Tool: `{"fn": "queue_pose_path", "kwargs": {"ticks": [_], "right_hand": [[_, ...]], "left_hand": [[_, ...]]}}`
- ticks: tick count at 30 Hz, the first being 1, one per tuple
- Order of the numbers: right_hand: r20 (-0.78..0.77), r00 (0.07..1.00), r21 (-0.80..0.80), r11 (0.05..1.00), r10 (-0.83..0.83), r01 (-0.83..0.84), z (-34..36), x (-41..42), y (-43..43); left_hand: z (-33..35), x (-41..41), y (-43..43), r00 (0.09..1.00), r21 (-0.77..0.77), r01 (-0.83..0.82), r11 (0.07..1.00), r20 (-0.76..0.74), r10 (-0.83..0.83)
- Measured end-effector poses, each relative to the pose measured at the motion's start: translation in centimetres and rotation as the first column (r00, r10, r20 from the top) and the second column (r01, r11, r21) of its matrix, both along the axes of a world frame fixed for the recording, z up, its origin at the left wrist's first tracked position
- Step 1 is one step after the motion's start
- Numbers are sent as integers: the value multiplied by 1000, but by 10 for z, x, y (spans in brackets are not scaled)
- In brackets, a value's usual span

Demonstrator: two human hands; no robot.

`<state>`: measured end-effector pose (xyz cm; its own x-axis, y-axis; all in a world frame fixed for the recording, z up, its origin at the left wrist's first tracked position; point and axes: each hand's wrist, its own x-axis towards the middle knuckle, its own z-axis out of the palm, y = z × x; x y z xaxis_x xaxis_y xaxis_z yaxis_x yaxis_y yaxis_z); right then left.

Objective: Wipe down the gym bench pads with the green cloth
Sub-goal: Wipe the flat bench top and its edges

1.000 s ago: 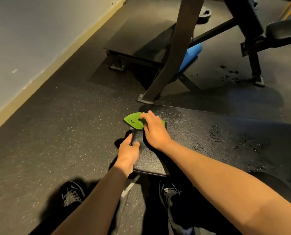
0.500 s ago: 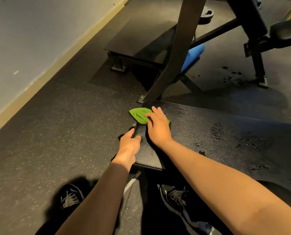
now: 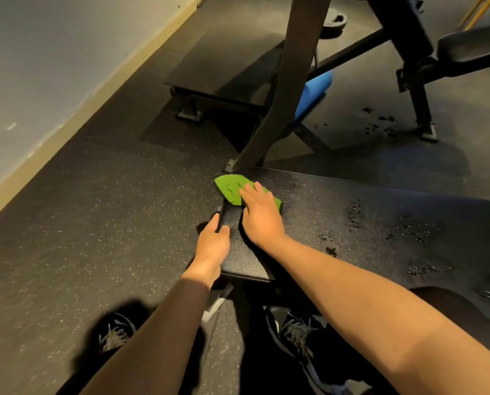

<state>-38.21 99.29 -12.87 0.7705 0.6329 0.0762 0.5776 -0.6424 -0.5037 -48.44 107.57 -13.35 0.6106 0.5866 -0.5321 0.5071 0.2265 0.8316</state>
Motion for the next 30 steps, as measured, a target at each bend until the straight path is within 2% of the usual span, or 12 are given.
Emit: {"fn": "queue_pose_path", "kwargs": {"ticks": [3, 5, 7, 10, 13, 16, 18, 22, 25, 28, 30], "right_hand": [[-12, 992, 39, 992, 122, -121, 2, -40, -4], [25, 973, -10, 973, 229, -229, -3, -42, -7], [50, 966, -70, 965, 255, -251, -4, -15, -12], [35, 994, -115, 988, 105, -101, 0, 42, -20], [14, 1000, -215, 977, -12, 15, 0, 83, -26], [43, 989, -229, 963, -139, 145, -4, 85, -16], [76, 986, -185, 969, -150, 161, -5, 67, -7], [59, 998, -96, 995, 20, -14, -2, 20, -10], [-47, 989, -32, 990, 139, -140, 0, -21, -27], [-172, 959, -11, 973, 224, -229, 1, -54, -49], [-209, 935, -20, 954, 288, -298, 5, -60, -70]], "left_hand": [[4, -1, -2, 1000, -1, -6, 1000, 19, 6], [2, -2, -1, 1000, 13, 8, 1000, 21, -8], [-3, -3, 1, 999, -5, 21, 1000, 31, -20], [-8, -6, 5, 999, -66, 37, 997, 24, -35], [-17, -9, 7, 997, -41, 74, 996, -20, -75], [-23, -7, 10, 997, -27, 72, 997, -33, -73], [-17, -6, 9, 999, -52, 39, 998, 4, -39], [-1, -11, 5, 997, -112, -5, 994, 82, 15], [6, -17, 1, 993, -107, -32, 994, 107, 43], [5, -29, -2, 990, -101, 15, 995, 139, 0], [10, -36, -2, 994, -67, 45, 997, 97, -39]]}}
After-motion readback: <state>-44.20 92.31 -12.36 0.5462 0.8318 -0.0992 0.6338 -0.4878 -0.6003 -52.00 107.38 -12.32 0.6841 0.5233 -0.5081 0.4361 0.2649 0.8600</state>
